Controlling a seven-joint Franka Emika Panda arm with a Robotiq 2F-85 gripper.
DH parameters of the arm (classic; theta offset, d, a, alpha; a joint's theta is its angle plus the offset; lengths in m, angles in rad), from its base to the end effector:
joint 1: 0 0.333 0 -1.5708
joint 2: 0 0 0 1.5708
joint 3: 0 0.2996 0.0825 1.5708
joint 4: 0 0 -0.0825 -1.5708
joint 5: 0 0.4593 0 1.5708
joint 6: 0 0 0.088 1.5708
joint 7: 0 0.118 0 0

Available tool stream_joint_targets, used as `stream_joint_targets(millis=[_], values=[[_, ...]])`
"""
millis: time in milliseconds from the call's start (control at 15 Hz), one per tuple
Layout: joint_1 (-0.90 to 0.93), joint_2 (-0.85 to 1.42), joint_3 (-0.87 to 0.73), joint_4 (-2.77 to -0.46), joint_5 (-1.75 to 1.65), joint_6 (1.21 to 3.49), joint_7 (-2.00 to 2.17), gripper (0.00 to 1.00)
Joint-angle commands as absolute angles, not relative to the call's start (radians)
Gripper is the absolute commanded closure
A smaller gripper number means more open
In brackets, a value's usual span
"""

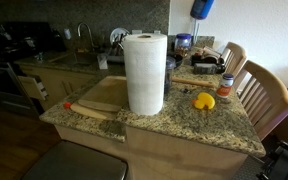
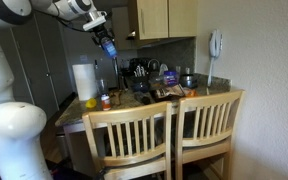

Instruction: Pick the blue tin on the counter and put it in the bowl

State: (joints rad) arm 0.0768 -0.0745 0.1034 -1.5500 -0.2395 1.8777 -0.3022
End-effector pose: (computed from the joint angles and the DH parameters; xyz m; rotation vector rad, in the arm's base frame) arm 0.6293 0.0966 0.6919 2.7275 0.7105 0.5513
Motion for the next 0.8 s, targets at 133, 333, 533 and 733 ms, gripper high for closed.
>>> stream_joint_targets(millis=[133,333,533,733], values=[[0.141,-0.207,0.127,-1.755,-0.191,1.903,-0.385,0.43],[0.123,-0.12,0.12,-1.668,-0.262,1.91,-0.329,0.43],[0.103,0.004,0.089,-1.533,-0.252,1.894,-0.335,0.43],[0.089,0.138,0.07,-1.376,-0.25,1.854,-0.327,0.43]])
